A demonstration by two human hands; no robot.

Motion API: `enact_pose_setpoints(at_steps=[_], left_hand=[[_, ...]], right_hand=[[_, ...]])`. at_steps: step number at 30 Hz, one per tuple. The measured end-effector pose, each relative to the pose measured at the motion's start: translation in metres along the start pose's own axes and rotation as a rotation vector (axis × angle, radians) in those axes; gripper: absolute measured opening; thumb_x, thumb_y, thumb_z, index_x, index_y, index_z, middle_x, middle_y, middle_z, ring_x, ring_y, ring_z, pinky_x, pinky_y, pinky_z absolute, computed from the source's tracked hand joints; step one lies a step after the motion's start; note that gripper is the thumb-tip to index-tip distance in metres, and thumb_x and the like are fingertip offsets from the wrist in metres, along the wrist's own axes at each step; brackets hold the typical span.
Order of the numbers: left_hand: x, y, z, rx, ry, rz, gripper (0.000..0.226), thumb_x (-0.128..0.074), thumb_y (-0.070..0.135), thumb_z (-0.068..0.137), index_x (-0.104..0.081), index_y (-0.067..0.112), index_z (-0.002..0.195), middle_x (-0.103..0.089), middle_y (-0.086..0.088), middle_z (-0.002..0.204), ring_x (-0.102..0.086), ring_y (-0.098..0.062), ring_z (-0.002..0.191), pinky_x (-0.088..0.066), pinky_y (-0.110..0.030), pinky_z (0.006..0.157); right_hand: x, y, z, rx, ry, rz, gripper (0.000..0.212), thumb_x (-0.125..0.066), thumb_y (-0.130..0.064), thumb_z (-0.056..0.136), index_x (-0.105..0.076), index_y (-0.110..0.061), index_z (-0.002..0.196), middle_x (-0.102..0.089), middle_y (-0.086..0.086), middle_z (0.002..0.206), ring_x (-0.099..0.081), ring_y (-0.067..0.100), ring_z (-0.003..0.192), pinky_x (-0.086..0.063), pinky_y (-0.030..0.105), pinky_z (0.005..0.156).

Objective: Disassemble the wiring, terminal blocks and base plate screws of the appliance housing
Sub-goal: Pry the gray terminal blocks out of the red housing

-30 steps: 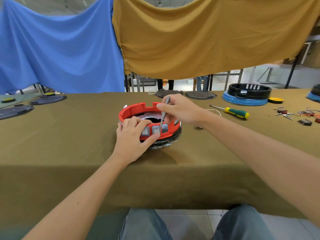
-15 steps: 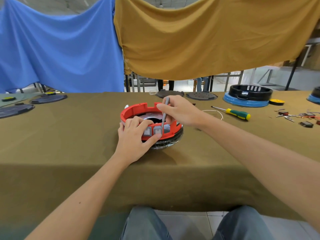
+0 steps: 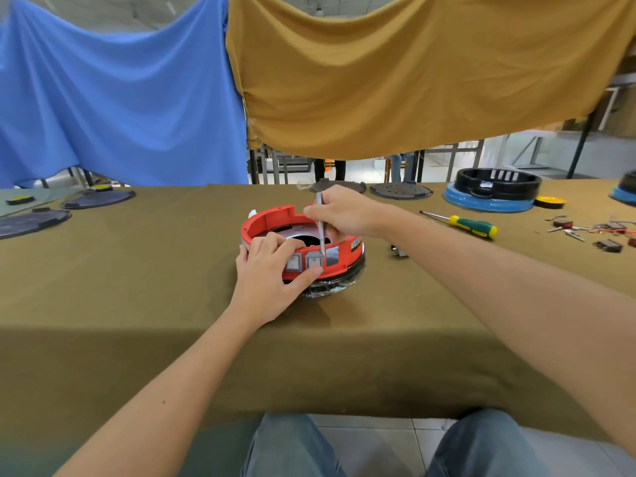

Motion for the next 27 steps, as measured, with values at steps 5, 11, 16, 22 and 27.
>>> enact_pose_setpoints(at_steps=[5, 11, 16, 22, 27], left_hand=[[-0.001, -0.001, 0.001, 0.0, -0.001, 0.008, 0.062, -0.039, 0.074, 0.081, -0.059, 0.027, 0.118, -0.043, 0.011, 0.105, -0.039, -0.013, 0.108, -0.03, -0.058, 0.106], [-0.001, -0.001, 0.0, -0.001, 0.008, 0.007, 0.065, -0.039, 0.075, 0.081, -0.059, 0.025, 0.116, -0.042, 0.012, 0.104, -0.04, -0.014, 0.108, -0.031, -0.06, 0.105], [-0.001, -0.002, 0.0, -0.002, 0.024, -0.008, 0.057, -0.048, 0.07, 0.083, -0.06, 0.022, 0.112, -0.043, 0.013, 0.104, -0.037, -0.011, 0.105, -0.031, -0.06, 0.104], [-0.001, -0.002, 0.0, 0.0, 0.045, -0.028, 0.049, -0.054, 0.066, 0.084, -0.06, 0.025, 0.11, -0.043, 0.013, 0.102, -0.031, -0.006, 0.102, -0.033, -0.061, 0.102], [0.001, 0.0, 0.001, 0.006, 0.027, -0.027, 0.055, -0.047, 0.07, 0.082, -0.061, 0.025, 0.109, -0.046, 0.014, 0.105, -0.037, -0.011, 0.107, -0.031, -0.059, 0.104]], right_hand=[[0.001, -0.018, -0.006, 0.177, 0.161, 0.06, 0.031, -0.047, -0.022, 0.102, -0.055, -0.002, 0.08, -0.062, 0.02, 0.058, -0.052, 0.016, 0.041, -0.044, 0.022, 0.042], [-0.011, -0.014, -0.01, 0.234, 0.108, -0.082, 0.033, -0.053, -0.029, 0.103, -0.054, -0.002, 0.085, -0.068, 0.006, 0.063, -0.06, 0.01, 0.051, -0.052, 0.028, 0.057], [-0.016, -0.025, -0.009, 0.306, 0.077, -0.227, 0.033, -0.053, -0.032, 0.102, -0.047, -0.017, 0.074, -0.067, 0.003, 0.06, -0.056, 0.008, 0.049, -0.046, 0.022, 0.052], [-0.011, -0.019, -0.01, 0.239, 0.067, -0.109, 0.031, -0.053, -0.029, 0.103, -0.055, -0.005, 0.085, -0.07, -0.001, 0.061, -0.067, 0.009, 0.055, -0.056, 0.023, 0.057], [-0.019, -0.022, -0.009, 0.267, 0.046, -0.228, 0.031, -0.051, -0.033, 0.103, -0.049, -0.018, 0.077, -0.072, 0.002, 0.065, -0.069, 0.015, 0.061, -0.052, 0.025, 0.06]])
Point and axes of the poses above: each hand's wrist, its own z-axis towards the middle knuckle, its own x-axis out of the back of the hand, y = z × x, the point moved 5 cm from there along z, towards the middle knuckle
